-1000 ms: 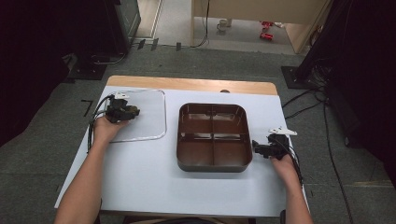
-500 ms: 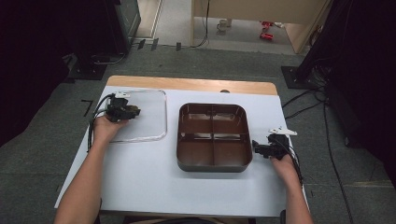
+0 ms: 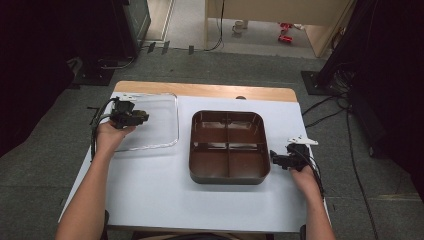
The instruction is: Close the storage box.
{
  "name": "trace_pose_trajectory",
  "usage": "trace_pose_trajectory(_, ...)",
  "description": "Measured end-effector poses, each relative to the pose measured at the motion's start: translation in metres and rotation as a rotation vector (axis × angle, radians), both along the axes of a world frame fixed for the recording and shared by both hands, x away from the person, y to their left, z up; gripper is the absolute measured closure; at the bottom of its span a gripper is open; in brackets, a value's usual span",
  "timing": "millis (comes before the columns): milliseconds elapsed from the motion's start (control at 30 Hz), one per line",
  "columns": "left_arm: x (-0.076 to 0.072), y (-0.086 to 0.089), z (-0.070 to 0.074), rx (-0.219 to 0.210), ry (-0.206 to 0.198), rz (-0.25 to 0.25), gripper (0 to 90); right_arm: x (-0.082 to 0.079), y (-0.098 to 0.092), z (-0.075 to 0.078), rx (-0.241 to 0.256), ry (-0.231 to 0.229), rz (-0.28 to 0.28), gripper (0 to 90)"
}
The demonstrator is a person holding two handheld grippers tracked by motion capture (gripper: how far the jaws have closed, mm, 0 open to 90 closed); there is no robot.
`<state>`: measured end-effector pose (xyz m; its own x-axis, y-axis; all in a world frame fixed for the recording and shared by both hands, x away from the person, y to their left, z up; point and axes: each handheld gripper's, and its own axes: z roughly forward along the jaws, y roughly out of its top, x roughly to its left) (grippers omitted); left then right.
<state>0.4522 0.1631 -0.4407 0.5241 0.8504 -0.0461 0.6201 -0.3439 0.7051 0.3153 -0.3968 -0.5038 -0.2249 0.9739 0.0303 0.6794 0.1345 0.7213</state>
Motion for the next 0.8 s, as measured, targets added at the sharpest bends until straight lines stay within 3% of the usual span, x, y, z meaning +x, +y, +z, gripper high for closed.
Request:
trace_pose_trajectory(267, -0.008, -0.002, 0.015, -0.036, 0.006, 0.004, 59.1, 0.000, 0.000, 0.000, 0.000, 0.000, 0.000, 11.0)
trace_pose_trajectory(500, -0.015, -0.009, 0.030, -0.088, 0.054, 0.016, 59.2, 0.000, 0.000, 0.000, 0.000, 0.000, 0.000, 11.1)
trace_pose_trajectory(800, -0.026, -0.017, 0.044, -0.103, 0.045, -0.008, 59.2, 0.000, 0.000, 0.000, 0.000, 0.000, 0.000, 11.0)
